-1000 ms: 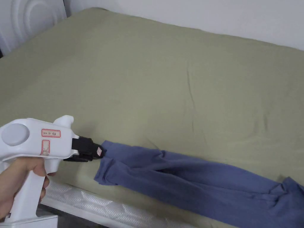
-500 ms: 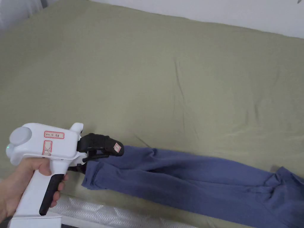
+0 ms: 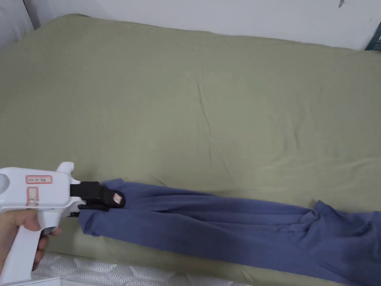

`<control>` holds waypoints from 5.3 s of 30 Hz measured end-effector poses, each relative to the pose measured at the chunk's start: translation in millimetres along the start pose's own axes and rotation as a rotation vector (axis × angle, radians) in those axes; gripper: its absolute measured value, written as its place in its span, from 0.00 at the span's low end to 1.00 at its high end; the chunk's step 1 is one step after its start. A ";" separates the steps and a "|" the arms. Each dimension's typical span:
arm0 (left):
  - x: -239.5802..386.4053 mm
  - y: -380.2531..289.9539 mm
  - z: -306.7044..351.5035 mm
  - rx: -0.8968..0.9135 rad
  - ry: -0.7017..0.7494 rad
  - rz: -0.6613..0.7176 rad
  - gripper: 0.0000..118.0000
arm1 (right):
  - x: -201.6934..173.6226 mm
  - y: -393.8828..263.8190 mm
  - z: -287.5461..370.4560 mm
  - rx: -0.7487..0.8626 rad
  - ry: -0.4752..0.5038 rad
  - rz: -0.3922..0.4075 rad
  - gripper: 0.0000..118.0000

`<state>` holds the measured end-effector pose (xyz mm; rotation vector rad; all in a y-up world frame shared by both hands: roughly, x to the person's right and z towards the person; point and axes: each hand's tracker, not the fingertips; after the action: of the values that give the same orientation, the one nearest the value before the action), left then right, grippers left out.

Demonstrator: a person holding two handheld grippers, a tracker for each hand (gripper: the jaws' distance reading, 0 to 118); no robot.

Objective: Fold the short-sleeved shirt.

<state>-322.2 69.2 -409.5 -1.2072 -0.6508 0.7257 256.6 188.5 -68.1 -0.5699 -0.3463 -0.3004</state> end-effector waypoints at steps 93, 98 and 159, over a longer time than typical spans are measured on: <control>64.6 -50.9 -116.4 -0.145 -0.078 -0.077 0.07 | -8.0 -6.2 -26.0 -0.104 0.127 0.005 0.02; 73.6 -57.4 -63.4 -0.034 -0.012 -0.088 0.07 | -3.1 -0.4 -17.7 -0.079 0.136 0.005 0.02; 188.0 -93.7 -188.2 -0.143 -0.020 -0.339 0.00 | 2.4 17.3 -48.1 -0.222 0.276 -0.040 0.02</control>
<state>-47.0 89.1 -350.8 -1.1813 -0.9101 0.4118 276.4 174.5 -113.2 -0.7297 -0.0580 -0.4543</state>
